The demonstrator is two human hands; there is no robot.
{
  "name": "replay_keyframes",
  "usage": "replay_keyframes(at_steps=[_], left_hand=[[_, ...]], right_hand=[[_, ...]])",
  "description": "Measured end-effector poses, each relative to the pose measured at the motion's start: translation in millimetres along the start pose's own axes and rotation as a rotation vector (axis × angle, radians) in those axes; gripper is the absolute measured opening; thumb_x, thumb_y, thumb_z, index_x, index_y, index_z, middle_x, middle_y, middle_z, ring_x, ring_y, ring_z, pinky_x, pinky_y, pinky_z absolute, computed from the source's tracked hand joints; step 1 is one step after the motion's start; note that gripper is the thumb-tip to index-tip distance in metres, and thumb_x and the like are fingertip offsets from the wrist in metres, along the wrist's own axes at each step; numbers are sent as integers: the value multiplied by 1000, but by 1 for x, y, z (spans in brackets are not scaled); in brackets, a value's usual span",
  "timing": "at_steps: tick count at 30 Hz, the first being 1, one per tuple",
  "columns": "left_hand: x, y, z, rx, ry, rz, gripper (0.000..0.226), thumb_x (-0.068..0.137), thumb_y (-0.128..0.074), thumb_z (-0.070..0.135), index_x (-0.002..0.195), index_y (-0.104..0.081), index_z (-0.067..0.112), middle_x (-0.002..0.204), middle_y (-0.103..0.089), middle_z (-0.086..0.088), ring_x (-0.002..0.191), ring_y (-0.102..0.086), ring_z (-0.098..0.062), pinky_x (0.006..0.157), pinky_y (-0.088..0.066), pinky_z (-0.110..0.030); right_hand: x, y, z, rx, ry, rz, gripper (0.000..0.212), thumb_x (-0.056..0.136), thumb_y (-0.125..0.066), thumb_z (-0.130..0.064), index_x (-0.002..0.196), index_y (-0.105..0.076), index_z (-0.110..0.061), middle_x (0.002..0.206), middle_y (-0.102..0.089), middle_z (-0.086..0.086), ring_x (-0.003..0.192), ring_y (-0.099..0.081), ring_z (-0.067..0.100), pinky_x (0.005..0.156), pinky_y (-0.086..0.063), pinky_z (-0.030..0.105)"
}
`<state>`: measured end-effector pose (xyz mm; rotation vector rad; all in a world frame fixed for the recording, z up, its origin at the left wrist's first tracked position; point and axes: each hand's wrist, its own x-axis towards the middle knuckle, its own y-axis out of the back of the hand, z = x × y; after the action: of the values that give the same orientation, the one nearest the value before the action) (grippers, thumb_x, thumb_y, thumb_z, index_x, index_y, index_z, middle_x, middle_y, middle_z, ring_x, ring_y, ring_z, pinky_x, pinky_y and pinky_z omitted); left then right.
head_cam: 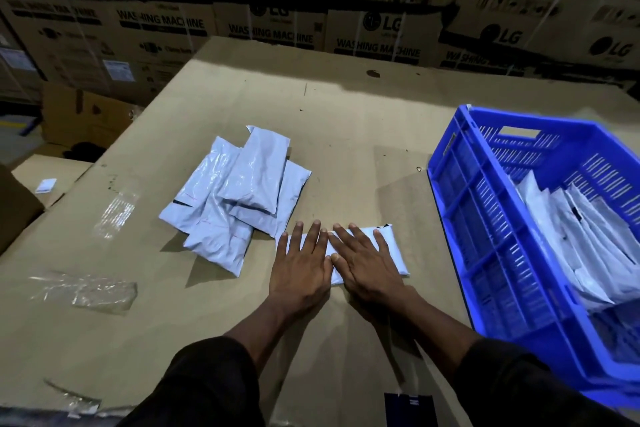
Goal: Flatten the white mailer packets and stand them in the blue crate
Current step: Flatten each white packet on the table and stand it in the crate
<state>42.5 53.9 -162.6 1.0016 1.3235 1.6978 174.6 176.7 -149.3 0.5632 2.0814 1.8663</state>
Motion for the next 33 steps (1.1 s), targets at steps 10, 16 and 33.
replay_keyframes(at_steps=[10,16,33], left_hand=[[-3,0,2,-3,70,41,65,103,-29,53,159,-37,21,169,-27,-8,154,-18,-48,121,-23,-61],[-14,-4,-1,3,50,87,61,101,-35,49,155,-46,22,166,-34,-6,152,-26,-46,120,-17,-55],[-11,9,-10,-40,25,-123,80,94,7,63,165,-11,31,171,7,8,158,7,-35,125,2,-50]], right_hand=[[-1,4,14,-18,-1,59,58,103,-17,-58,155,-28,-36,165,-17,-15,153,-11,15,120,-2,59],[-4,1,16,-25,18,85,55,103,-26,-54,154,-34,-34,164,-22,-12,152,-18,18,119,-7,62],[-25,29,24,47,120,-172,75,92,-11,-75,158,-6,-40,167,2,-13,153,8,17,118,9,53]])
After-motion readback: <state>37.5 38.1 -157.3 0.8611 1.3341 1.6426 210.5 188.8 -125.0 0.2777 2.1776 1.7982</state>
